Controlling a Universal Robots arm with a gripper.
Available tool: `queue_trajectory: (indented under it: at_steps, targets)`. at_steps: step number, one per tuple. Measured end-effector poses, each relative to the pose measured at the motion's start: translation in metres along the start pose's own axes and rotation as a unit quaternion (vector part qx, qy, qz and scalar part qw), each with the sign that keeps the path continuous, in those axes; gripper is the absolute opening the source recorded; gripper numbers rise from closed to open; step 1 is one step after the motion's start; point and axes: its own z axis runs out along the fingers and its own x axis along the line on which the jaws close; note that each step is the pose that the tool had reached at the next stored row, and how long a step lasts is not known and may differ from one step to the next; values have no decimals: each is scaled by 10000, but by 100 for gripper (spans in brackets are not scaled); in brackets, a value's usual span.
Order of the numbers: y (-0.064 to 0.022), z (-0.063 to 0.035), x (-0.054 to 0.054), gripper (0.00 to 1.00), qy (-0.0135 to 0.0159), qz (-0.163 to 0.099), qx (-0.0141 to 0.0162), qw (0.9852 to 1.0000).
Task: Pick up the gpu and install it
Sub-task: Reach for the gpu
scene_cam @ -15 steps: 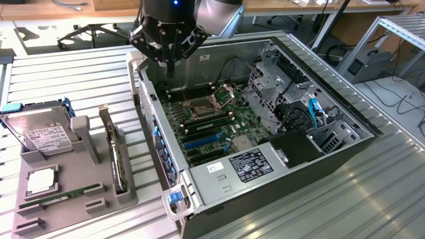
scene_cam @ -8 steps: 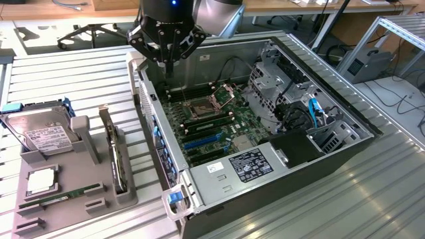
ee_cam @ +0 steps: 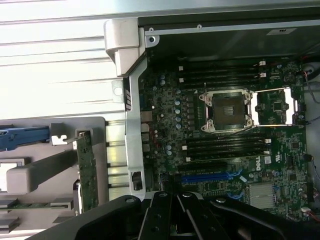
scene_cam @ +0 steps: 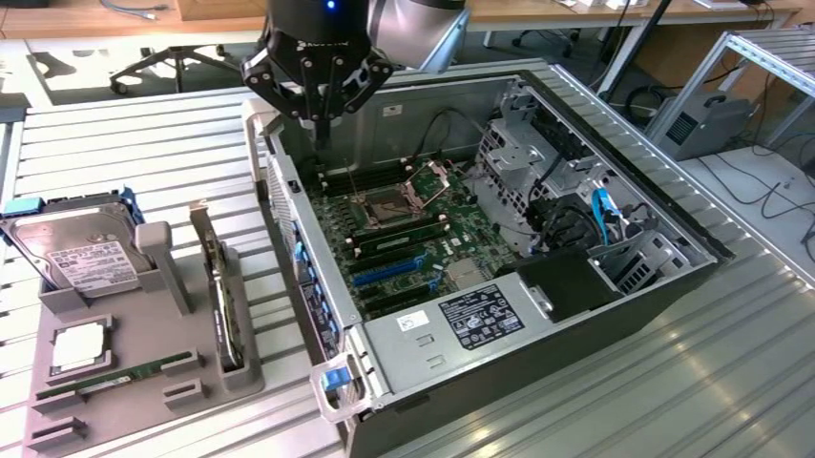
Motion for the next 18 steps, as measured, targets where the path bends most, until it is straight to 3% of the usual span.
queue_trajectory:
  at_steps: [18]
  targets:
    - [-3, -1, 47, 11, 0, 0, 0, 10000]
